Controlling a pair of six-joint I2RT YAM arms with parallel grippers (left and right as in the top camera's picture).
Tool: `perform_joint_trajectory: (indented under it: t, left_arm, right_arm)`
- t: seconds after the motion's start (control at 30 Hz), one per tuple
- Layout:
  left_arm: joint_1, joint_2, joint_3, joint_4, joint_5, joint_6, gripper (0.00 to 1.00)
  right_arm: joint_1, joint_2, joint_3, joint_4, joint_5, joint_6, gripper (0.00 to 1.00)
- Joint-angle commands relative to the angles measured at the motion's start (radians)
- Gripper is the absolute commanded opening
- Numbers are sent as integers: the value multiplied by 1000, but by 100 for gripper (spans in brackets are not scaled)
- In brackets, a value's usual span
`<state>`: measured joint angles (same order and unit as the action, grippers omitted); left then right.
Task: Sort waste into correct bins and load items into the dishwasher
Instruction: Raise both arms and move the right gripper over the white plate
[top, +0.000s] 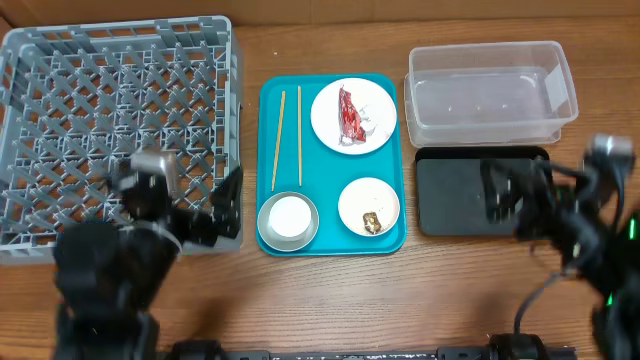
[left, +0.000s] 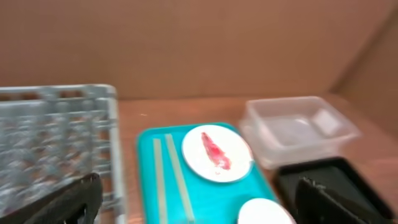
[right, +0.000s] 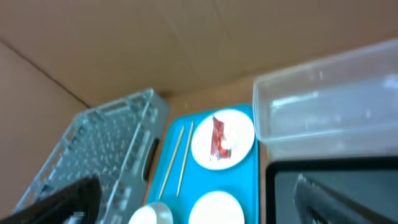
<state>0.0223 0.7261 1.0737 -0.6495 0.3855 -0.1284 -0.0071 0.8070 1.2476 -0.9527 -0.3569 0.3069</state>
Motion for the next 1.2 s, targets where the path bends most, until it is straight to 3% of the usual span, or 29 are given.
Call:
perform_joint_trajectory:
  t: [0.0,0.1,0.23,0.5,0.7,0.8,0.87,0.93,1.17]
  left_arm:
    - [10,137,167,-88,173,-10,100]
    - [10,220,243,-162,183,-7,100]
    - [10,269,252,-169,234,-7,100]
    - [10,336,252,-184,262,-23,100]
    - [10,330,256,-195,318,-32,100]
    - [10,301,274,-188,318,-30,100]
    - [10,270,300,-188,318,0,100]
    - [10,233,331,-188,313,34,100]
    - [10,122,377,-189,284,62,100]
  right_arm:
    - [-7,183,186,-109,-6,-17,100]
    - [-7,304,279,-147,-122,38,100]
    - [27,420,293,-53,-299,-88,100]
    - [332,725,293,-19,123,-99,100]
    - [418,943,293,189,340,-101,100]
    - [418,1050,293,312,345,-103,90]
    - [415,1115,293,377,346,-107,72]
    - [410,1179,293,443,345,-108,62]
    - [409,1318,293,584,366,-118,62]
